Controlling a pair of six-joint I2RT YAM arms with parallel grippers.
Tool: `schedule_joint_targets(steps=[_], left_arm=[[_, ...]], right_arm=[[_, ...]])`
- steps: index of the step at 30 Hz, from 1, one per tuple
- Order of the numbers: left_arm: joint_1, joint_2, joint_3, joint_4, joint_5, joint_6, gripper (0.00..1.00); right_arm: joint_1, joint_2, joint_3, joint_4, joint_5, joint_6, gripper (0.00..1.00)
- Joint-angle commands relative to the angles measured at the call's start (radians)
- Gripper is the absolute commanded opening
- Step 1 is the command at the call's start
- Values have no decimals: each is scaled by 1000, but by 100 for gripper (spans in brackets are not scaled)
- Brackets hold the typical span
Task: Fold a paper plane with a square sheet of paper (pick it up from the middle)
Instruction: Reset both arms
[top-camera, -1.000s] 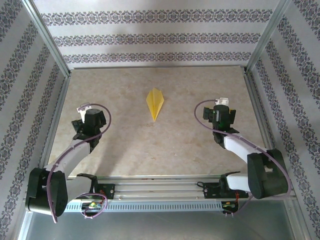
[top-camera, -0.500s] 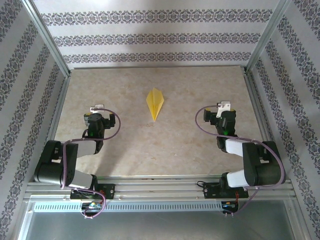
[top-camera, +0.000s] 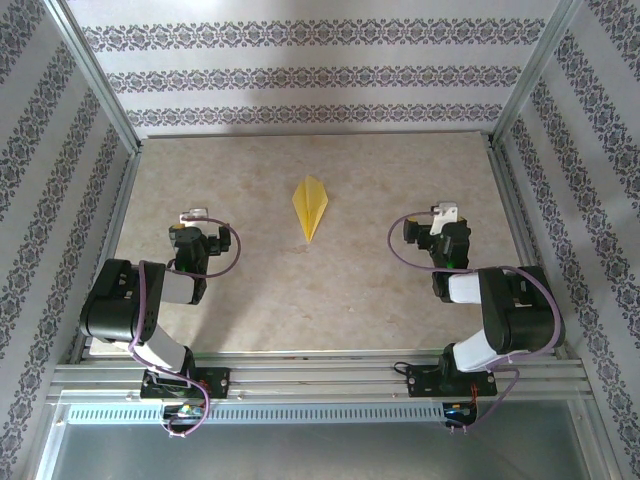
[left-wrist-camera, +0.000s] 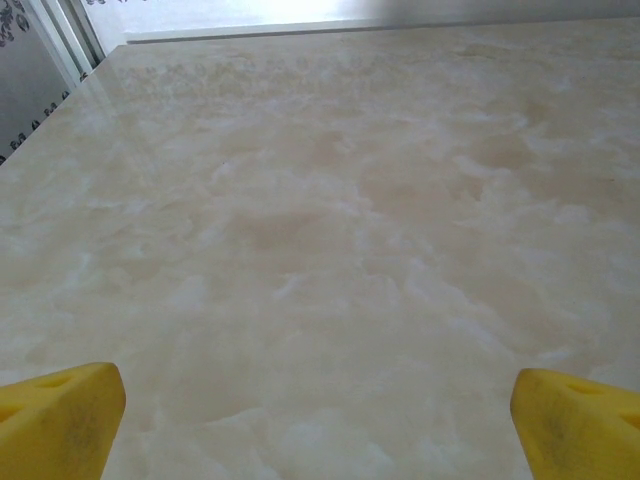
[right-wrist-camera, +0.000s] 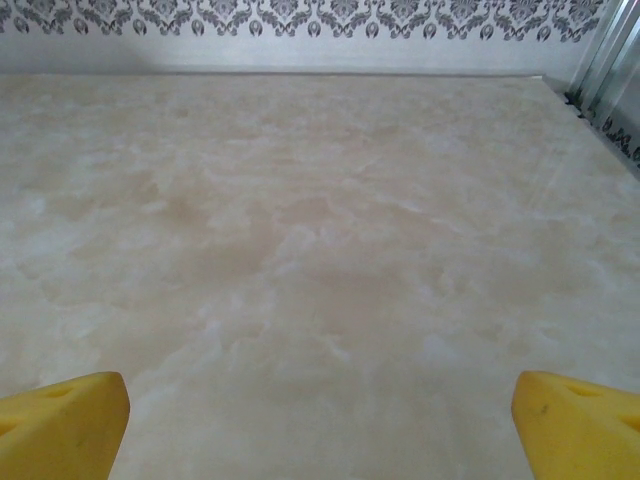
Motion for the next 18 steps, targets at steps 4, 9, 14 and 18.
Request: schedule_joint_targets(steps=[4, 9, 14, 18], left_arm=[[9, 5, -24, 110, 38, -3, 99], [7, 9, -11, 102, -9, -16, 99], [6, -1, 10, 35, -14, -25, 99], [9, 3, 10, 37, 4, -19, 99]], right_arm=[[-9, 8, 20, 12, -20, 10, 98], [-9, 8, 20, 12, -20, 10, 98], [-9, 8, 20, 12, -21, 10, 98], [-9, 8, 20, 12, -20, 10, 98]])
